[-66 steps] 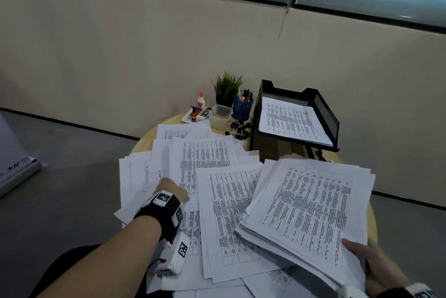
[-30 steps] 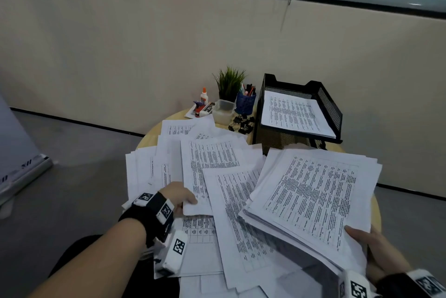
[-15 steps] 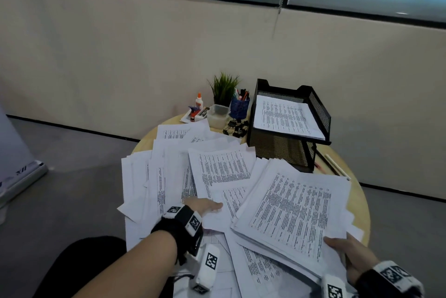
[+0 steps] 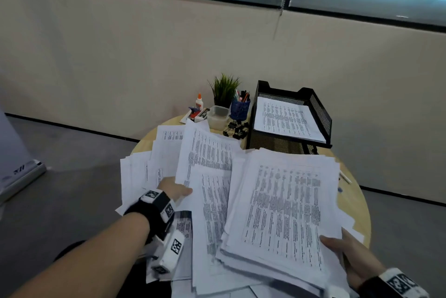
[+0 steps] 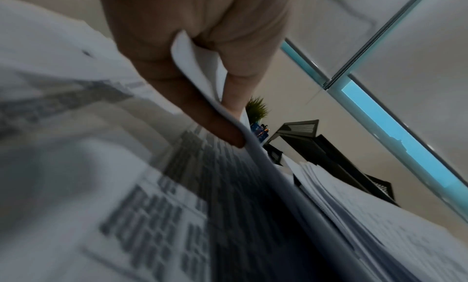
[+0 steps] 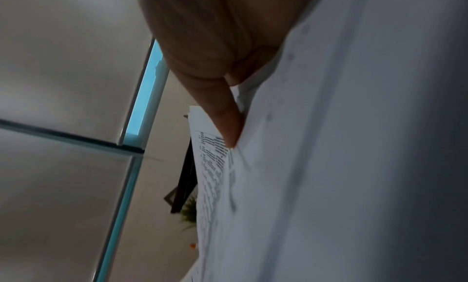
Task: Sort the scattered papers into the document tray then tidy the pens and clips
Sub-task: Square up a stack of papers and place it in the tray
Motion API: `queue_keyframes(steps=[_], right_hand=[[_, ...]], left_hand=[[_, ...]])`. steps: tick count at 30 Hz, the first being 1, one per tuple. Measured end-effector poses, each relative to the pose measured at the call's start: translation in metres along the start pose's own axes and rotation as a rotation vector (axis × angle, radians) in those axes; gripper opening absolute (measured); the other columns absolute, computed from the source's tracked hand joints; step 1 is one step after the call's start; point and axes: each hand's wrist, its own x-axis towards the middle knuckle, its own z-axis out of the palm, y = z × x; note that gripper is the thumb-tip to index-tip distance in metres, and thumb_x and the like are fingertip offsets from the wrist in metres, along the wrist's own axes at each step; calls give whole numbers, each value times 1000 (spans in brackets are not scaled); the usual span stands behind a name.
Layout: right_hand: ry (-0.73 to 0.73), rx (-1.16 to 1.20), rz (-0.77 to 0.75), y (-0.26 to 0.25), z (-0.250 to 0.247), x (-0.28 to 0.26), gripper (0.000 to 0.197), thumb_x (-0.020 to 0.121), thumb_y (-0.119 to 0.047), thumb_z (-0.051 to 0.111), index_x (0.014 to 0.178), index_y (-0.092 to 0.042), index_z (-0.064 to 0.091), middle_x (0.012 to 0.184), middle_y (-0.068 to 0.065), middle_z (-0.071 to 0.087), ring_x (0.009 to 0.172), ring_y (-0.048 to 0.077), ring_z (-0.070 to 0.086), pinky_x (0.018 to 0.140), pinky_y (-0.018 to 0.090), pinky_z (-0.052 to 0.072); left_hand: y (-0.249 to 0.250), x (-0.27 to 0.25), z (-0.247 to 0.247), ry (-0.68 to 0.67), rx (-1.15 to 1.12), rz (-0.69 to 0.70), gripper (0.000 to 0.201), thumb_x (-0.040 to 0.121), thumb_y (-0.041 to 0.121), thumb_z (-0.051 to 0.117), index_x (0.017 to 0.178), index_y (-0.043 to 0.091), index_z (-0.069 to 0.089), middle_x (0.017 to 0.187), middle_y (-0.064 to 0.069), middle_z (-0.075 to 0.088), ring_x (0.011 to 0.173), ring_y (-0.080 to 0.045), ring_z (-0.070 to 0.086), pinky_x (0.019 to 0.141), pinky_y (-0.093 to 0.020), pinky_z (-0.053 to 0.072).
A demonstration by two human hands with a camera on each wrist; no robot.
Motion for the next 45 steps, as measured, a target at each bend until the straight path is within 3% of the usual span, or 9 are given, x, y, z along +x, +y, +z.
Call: queue_keyframes(steps=[5,8,10,16,21,25,30,39,45], right_hand=[[-16,-107,106,16,26,12,64,65,11,70,124,-7,53,115,32,62,103,54,58,86,63,48],[135,-214,88,27,37,22,63,58,11,65,120,3,54,109,36,61,93,49,60,91,60,44],[190,-254,31,28,42,26,59,55,10,63,114,5,56,102,33,62,87,42,58,87,52,44],[106,-233,23,19,45,24,40,76,17,49,112,2,56,106,42,57,89,53,59,80,62,47],[73,-199,57,17,42,25,36,77,17,48,110,6,56,106,42,58,95,57,58,85,70,42],[131,-259,86,21,43,27,31,72,16,52,102,10,57,88,35,61,73,42,61,75,57,50],[211,-265,85,22,40,31,27,82,19,41,102,10,57,80,32,64,63,40,63,63,50,54],[286,-195,110,25,33,46,35,81,18,42,115,11,49,104,41,56,80,45,60,74,60,52],[329,-364,102,28,46,48,27,75,14,52,102,13,53,96,37,58,84,46,60,82,67,47]], left_hand=[[-11,10,-7,-111,-66,57,55,71,18,81,118,-3,61,123,-15,62,113,-29,58,102,-39,43],[-17,8,0,-130,-111,69,34,84,9,69,114,-2,60,112,-8,63,105,-20,55,89,-27,43],[-20,5,5,-150,-160,89,21,87,7,64,107,3,59,97,-4,62,99,-18,52,80,-24,43],[-21,4,10,-167,-226,112,35,89,14,62,121,1,58,122,-9,60,113,-25,56,103,-36,41],[-20,1,12,-200,-258,92,28,89,16,63,114,5,61,116,-13,64,112,-29,59,103,-43,42],[-23,-1,14,-226,-198,97,17,92,19,59,103,6,62,115,-15,65,108,-30,60,102,-44,43],[-56,30,12,-226,83,65,85,67,60,59,131,4,50,131,-10,57,119,-27,54,104,-42,42],[-41,-30,3,-348,317,33,37,96,31,50,125,8,52,124,-5,57,107,-17,53,86,-20,38],[-46,-32,5,-380,148,-63,42,81,28,66,110,-2,59,115,-19,63,109,-33,60,97,-37,47]])
